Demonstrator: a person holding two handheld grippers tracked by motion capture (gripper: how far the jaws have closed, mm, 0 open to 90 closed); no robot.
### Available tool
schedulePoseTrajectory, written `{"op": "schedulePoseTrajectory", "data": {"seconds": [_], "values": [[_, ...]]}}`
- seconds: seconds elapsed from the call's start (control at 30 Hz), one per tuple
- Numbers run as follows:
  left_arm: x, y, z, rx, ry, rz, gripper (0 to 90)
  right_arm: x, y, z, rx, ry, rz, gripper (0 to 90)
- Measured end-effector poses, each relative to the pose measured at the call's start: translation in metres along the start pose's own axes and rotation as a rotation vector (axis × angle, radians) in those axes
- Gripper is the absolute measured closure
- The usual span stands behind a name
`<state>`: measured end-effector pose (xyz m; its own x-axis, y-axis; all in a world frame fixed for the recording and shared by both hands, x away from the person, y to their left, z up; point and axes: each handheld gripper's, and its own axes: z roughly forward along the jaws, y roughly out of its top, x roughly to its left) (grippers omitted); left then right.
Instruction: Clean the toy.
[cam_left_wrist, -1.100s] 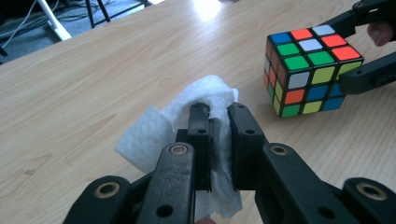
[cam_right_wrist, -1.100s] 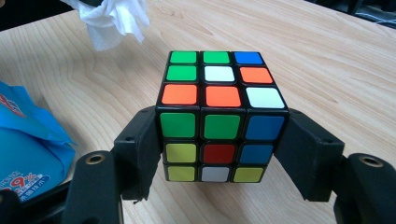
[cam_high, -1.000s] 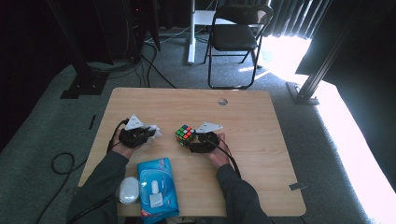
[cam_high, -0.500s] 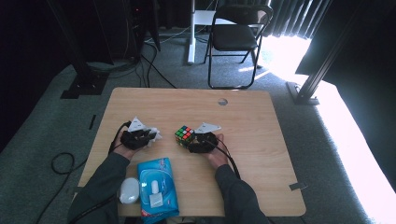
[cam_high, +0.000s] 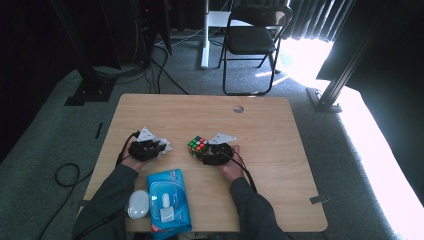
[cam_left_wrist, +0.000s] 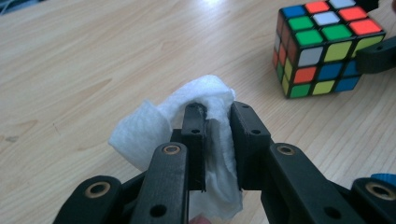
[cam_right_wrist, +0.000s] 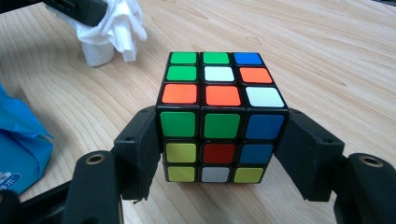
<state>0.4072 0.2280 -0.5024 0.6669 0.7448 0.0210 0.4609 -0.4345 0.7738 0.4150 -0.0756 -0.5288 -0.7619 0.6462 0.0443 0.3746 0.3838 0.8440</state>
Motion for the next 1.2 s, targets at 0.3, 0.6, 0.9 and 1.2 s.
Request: {"op": "schedulePoseTrajectory", "data": {"seconds": [0.3, 0.6, 0.9, 1.2], "values": [[0.000, -0.002, 0.002, 0.018, -0.008, -0.011, 70.4, 0.003, -0.003, 0.000, 0.014, -0.001, -0.020, 34.3], [0.000, -0.004, 0.001, 0.025, -0.018, -0.022, 64.0, 0.003, -0.006, 0.000, 0.027, 0.003, -0.029, 34.1], [-0.001, -0.005, -0.006, 0.027, -0.014, -0.016, 57.8, 0.000, -0.006, -0.004, 0.033, 0.024, -0.006, 24.8], [0.003, -0.008, -0.015, 0.002, -0.011, -0.029, 53.0, -0.001, -0.007, -0.015, 0.020, 0.029, 0.004, 20.0]]}}
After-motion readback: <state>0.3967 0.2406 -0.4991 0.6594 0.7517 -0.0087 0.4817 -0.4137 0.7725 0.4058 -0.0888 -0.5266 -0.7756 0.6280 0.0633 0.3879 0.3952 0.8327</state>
